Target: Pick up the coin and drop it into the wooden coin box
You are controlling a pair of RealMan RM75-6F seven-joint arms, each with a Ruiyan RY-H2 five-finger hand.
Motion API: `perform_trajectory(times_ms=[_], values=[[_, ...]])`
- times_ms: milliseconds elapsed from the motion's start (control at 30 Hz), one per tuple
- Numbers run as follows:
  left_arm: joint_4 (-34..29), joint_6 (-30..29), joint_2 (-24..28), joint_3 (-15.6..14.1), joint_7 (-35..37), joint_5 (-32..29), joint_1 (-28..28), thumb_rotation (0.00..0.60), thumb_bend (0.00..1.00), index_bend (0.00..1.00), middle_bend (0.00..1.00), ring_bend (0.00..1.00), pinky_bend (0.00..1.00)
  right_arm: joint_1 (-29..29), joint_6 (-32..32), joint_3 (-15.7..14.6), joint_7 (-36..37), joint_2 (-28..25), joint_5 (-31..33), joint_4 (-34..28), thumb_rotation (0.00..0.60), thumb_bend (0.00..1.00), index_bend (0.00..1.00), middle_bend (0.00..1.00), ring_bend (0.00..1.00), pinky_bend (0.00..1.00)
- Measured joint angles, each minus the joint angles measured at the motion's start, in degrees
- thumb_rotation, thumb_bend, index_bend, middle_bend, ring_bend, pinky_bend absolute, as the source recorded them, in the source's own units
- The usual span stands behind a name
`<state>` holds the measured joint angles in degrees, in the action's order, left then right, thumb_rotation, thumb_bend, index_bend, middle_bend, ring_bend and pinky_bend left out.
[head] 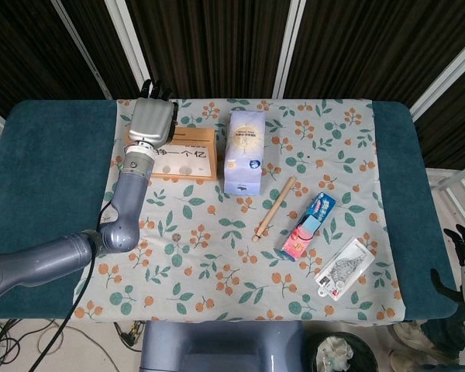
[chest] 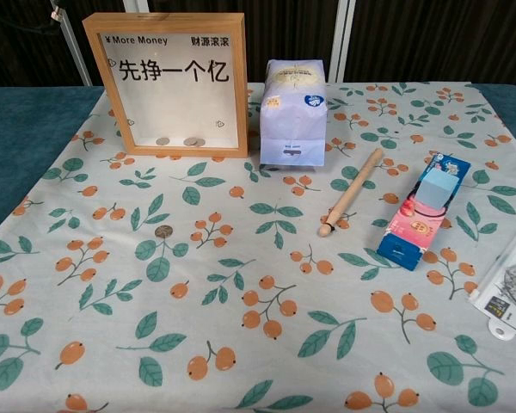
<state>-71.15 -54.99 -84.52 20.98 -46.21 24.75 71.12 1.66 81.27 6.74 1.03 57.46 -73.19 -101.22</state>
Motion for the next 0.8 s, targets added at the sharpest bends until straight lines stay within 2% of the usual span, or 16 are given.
perform_trajectory(times_ms=[800], values=[[-1.5,1.7,0.6,-0.6,-1.0,-3.5,0.8,0.6,0.42,0.68,0.19,0.0,0.0,-0.1,0.1,0.3,-0.4,-0.1,0.8,-0.3,0.6,0.44,0.15,0.07,0.01,0.0]])
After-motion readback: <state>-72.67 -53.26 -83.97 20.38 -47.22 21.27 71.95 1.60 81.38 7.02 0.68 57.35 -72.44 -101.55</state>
